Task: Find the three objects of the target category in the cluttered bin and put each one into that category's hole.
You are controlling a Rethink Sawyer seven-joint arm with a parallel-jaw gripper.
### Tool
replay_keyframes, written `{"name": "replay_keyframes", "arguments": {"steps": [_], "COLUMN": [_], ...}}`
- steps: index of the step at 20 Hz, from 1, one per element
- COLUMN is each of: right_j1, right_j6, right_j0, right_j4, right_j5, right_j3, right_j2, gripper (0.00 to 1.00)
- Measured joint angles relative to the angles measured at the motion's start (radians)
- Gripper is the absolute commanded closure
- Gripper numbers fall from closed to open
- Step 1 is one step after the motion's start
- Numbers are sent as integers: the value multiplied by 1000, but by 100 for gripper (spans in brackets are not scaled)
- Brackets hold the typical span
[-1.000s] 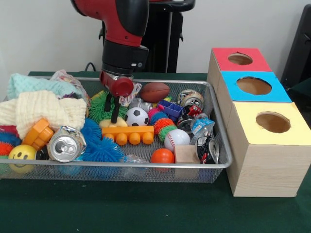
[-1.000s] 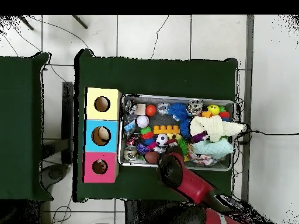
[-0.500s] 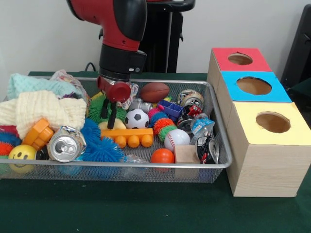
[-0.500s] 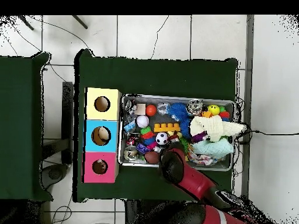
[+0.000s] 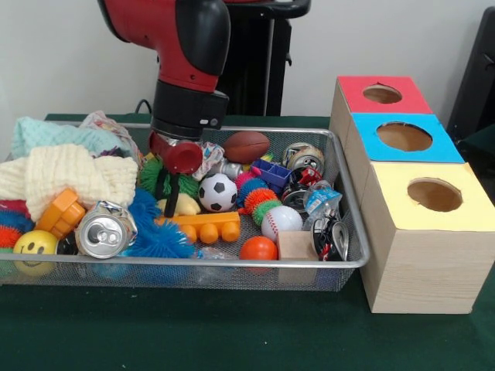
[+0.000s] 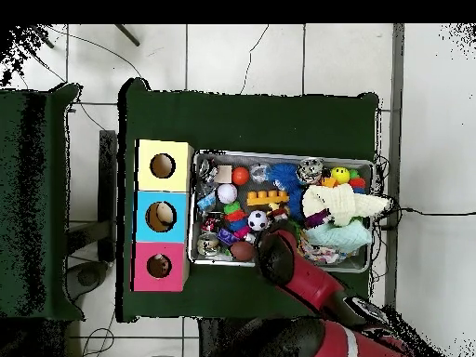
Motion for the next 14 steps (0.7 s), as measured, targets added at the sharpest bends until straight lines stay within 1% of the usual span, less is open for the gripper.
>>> {"name": "replay_keyframes", "arguments": {"steps": [3,7,14], "right_j1": [6,7,6], "right_j6": [0,0,0], "right_j0": [5,11,37], "right_j4": [0,12,78], "right_j5": [0,1,7], "right_j3": [-19,-21,-21], "right_j2": [0,-2,-5], "gripper": [0,0,0]}}
